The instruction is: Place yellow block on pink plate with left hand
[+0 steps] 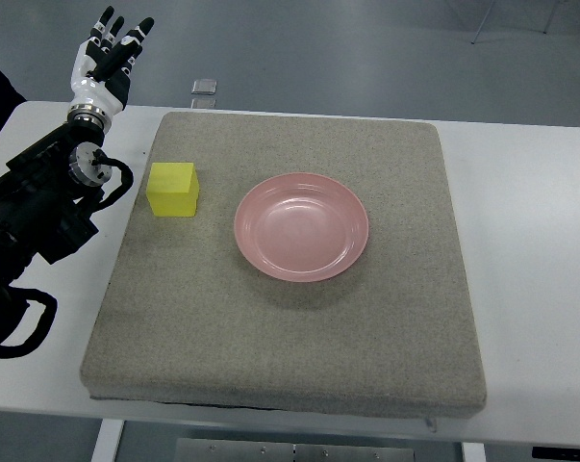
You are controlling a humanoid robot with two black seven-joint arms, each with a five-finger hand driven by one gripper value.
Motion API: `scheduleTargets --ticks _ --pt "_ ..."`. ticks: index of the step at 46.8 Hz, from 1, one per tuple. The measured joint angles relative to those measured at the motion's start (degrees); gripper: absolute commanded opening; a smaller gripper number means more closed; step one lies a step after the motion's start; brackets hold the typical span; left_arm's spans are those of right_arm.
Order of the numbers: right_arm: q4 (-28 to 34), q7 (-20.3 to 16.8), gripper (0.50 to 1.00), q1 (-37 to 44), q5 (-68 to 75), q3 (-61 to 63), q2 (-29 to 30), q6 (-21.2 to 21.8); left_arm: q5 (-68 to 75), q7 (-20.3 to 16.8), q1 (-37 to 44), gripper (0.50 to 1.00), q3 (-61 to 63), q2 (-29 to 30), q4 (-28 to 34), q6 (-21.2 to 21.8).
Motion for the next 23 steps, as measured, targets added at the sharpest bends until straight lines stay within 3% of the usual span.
scheduleTargets --ticks 23 --pt "0.0 0.0 0.924 0.0 0.0 0.0 0.0 0.0 0.3 0.0 0.0 0.992 0.4 0.0 0.0 0.5"
